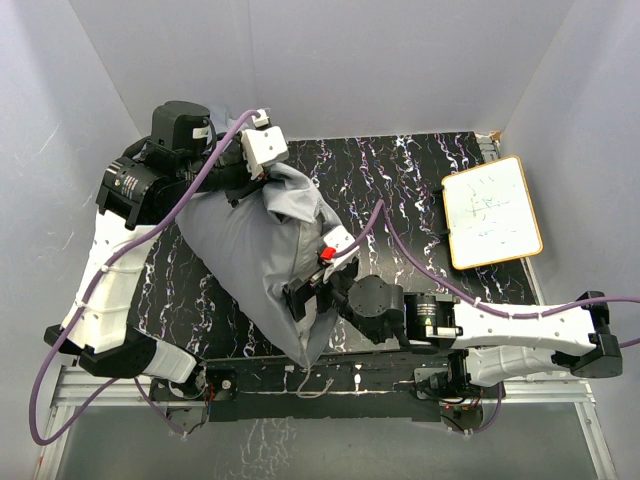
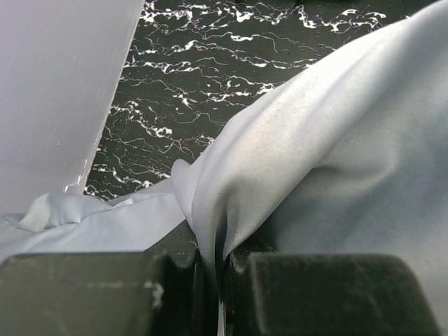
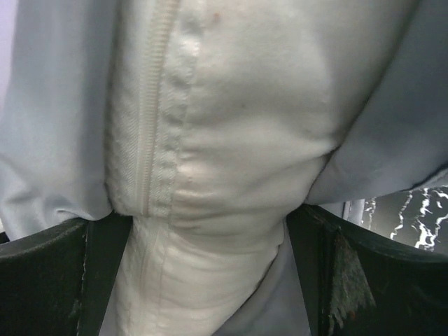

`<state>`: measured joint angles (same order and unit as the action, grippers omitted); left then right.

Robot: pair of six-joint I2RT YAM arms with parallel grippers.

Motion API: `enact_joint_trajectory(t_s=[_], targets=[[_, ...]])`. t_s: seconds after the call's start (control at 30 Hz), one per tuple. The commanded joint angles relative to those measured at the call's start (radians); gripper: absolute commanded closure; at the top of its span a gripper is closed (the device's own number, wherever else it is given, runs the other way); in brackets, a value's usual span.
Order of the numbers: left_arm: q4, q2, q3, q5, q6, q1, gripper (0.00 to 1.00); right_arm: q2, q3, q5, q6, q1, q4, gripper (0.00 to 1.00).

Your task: Remove the pillowcase from the pillow

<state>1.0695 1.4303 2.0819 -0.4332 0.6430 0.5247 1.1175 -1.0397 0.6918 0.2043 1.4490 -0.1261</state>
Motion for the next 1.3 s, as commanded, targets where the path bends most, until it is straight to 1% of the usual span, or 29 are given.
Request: enact_joint_trajectory(t_s=[0.0, 0.07, 0.13, 0.2, 0.3, 0.33, 0.37, 0.43, 0.5, 0.63, 0.67, 0.77, 0.87, 0.9, 0.97, 1.0, 1.03, 1.13, 1.2, 1.27], targets=[[-0.075, -0.058, 0.077, -0.079, -0.022, 0.007, 1.0, -0.022, -0.062, 0.106, -0.01, -0.023, 0.04, 0.09], [-0.069, -0.057, 0.086, -0.095, -0.027, 0.006, 1.0, -0.039, -0.049, 0.098, -0.005, -0.027, 0.044, 0.16], [-0.062, -0.058, 0.097, -0.11, -0.036, 0.006, 1.0, -0.047, -0.035, 0.088, -0.009, -0.033, 0.067, 0.19], [-0.05, -0.058, 0.118, -0.129, -0.049, 0.006, 1.0, -0.035, -0.041, 0.069, -0.015, -0.044, 0.071, 0.19], [-0.021, -0.043, 0.171, -0.166, -0.072, 0.006, 1.0, 0.0, -0.057, 0.013, 0.005, -0.112, 0.071, 0.14], [-0.008, -0.034, 0.19, -0.179, -0.08, 0.006, 1.0, 0.005, -0.06, -0.013, 0.019, -0.138, 0.072, 0.14], [0.003, -0.028, 0.209, -0.189, -0.089, 0.006, 1.0, 0.011, -0.061, -0.046, 0.031, -0.162, 0.077, 0.17], [0.015, -0.021, 0.23, -0.202, -0.107, 0.006, 1.0, 0.02, -0.06, -0.094, 0.032, -0.184, 0.12, 0.32], [0.013, -0.023, 0.229, -0.209, -0.118, 0.006, 1.0, 0.048, -0.077, -0.107, 0.016, -0.186, 0.149, 0.45], [-0.001, -0.029, 0.21, -0.195, -0.118, 0.006, 1.0, 0.119, -0.167, -0.125, -0.033, -0.187, 0.132, 0.86], [-0.008, -0.034, 0.202, -0.18, -0.116, 0.006, 1.0, 0.124, -0.192, -0.138, -0.045, -0.187, 0.128, 0.91], [-0.063, -0.07, 0.143, -0.114, -0.1, 0.006, 1.0, 0.091, -0.211, -0.236, -0.083, -0.197, 0.144, 0.92], [-0.2, -0.152, -0.007, 0.003, -0.083, 0.006, 1.0, 0.04, -0.221, -0.319, -0.097, -0.23, 0.161, 0.92], [-0.242, -0.179, -0.064, 0.037, -0.079, 0.006, 0.94, 0.027, -0.229, -0.345, -0.096, -0.246, 0.16, 0.92], [-0.302, -0.222, -0.133, 0.073, -0.067, 0.006, 0.66, 0.014, -0.261, -0.38, -0.095, -0.28, 0.146, 0.92], [-0.317, -0.234, -0.144, 0.079, -0.075, 0.005, 0.54, 0.018, -0.285, -0.387, -0.095, -0.293, 0.13, 0.92], [-0.32, -0.237, -0.138, 0.078, -0.091, 0.006, 0.45, 0.027, -0.322, -0.384, -0.099, -0.304, 0.107, 0.92], [-0.259, -0.216, -0.017, 0.016, -0.185, 0.006, 0.26, 0.087, -0.428, -0.337, -0.103, -0.332, 0.048, 0.92], [-0.165, -0.203, 0.054, -0.078, -0.212, 0.006, 0.16, 0.126, -0.487, -0.326, -0.099, -0.356, 0.026, 0.92], [-0.066, -0.197, 0.096, -0.129, -0.221, 0.006, 0.07, 0.172, -0.557, -0.318, -0.088, -0.372, -0.003, 0.92]])
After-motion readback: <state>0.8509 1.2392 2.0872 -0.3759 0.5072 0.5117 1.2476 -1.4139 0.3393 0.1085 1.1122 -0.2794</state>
